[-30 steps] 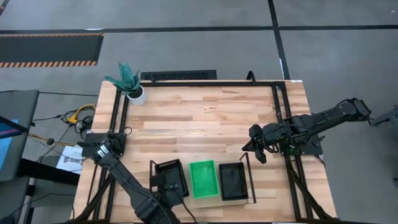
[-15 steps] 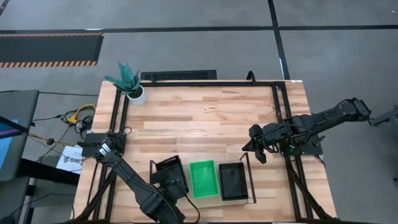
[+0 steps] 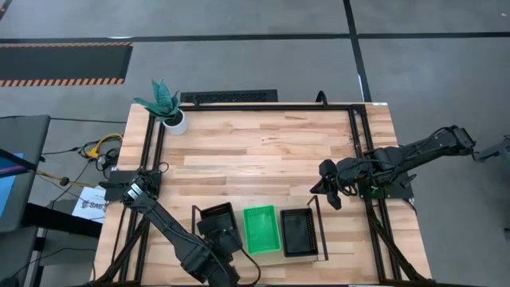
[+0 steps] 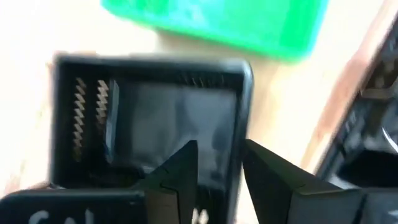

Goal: Stack baskets on shelf by color
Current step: Return to Home Position

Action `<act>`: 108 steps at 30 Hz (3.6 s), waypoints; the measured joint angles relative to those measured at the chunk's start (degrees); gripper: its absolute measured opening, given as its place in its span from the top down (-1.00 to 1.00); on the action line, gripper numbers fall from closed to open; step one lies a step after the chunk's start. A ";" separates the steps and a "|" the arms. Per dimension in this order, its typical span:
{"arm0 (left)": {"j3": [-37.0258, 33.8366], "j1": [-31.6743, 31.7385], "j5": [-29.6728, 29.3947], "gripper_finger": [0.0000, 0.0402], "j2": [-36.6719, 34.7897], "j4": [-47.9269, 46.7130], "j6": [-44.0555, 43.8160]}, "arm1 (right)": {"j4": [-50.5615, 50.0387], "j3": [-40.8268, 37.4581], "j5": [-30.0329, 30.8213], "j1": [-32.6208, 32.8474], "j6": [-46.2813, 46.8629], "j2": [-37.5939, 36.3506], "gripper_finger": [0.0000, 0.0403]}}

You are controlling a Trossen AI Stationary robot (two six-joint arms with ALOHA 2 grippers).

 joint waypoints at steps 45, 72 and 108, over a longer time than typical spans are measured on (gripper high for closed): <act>9.75 -0.15 -32.10 0.57 -0.07 -3.41 25.61 | 28.44 6.47 -8.96 -0.08 -21.45 -8.07 0.85; -56.11 -15.41 -56.82 0.57 -70.07 18.96 3.28 | 17.42 -10.58 -13.49 -10.27 -22.28 -45.49 0.87; -108.34 -15.88 -16.82 0.57 -112.01 85.61 49.78 | 37.13 -31.46 -22.83 -24.58 -17.70 -48.19 0.84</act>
